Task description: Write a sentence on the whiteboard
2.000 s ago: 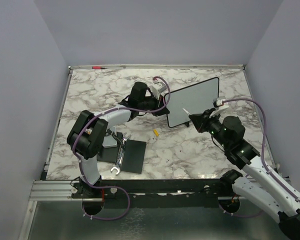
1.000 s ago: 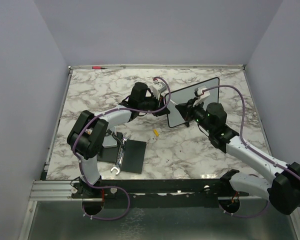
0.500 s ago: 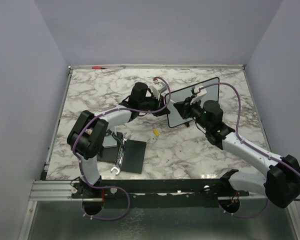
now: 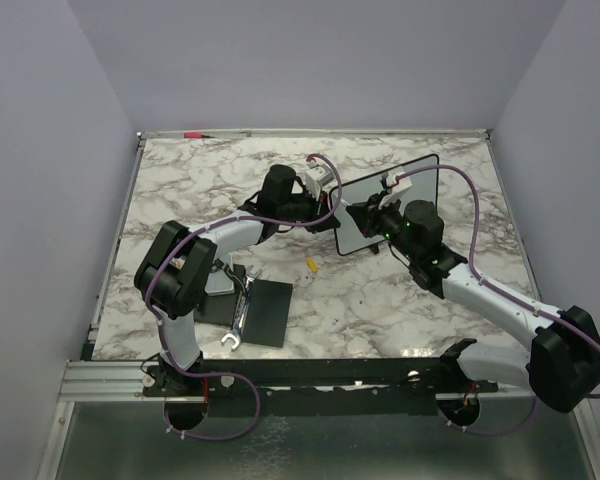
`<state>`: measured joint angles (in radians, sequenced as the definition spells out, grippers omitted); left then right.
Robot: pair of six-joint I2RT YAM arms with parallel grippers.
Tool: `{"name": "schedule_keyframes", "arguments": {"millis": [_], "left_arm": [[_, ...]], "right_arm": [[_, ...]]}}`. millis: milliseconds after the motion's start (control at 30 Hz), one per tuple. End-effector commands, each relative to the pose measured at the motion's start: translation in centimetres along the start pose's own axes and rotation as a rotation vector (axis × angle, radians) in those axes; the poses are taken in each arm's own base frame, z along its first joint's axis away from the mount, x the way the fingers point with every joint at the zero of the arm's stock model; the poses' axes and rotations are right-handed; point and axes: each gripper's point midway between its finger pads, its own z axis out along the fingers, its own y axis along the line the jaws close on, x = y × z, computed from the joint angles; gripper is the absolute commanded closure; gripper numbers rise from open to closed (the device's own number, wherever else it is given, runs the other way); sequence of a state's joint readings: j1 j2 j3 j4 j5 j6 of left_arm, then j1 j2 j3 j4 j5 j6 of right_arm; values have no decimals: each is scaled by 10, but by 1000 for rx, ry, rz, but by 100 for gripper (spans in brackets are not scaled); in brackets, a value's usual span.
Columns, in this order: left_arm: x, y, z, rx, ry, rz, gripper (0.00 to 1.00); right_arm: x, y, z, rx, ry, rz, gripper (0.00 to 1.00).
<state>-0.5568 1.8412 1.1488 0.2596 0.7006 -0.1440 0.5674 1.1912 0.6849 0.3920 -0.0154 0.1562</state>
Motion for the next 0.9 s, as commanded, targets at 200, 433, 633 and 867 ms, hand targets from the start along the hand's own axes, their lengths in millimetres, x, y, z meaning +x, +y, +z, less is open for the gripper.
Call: {"name": "schedule_keyframes", "arguments": {"millis": [200,433,633,867], "left_arm": [[-1,-9,0,11,12,38,100],[-2,-9,-1,11,11,39,100],[-3,-10,-1,11,11,40,100],[-3,-9,0,11,12,41,100]], "right_arm": [[15,-11,-4,52,29,5,99],[33,-12,-9,52,67,23,99],[43,-13,-13,58,95,29,99],[50,-14,-17,62,111,35,99]]}}
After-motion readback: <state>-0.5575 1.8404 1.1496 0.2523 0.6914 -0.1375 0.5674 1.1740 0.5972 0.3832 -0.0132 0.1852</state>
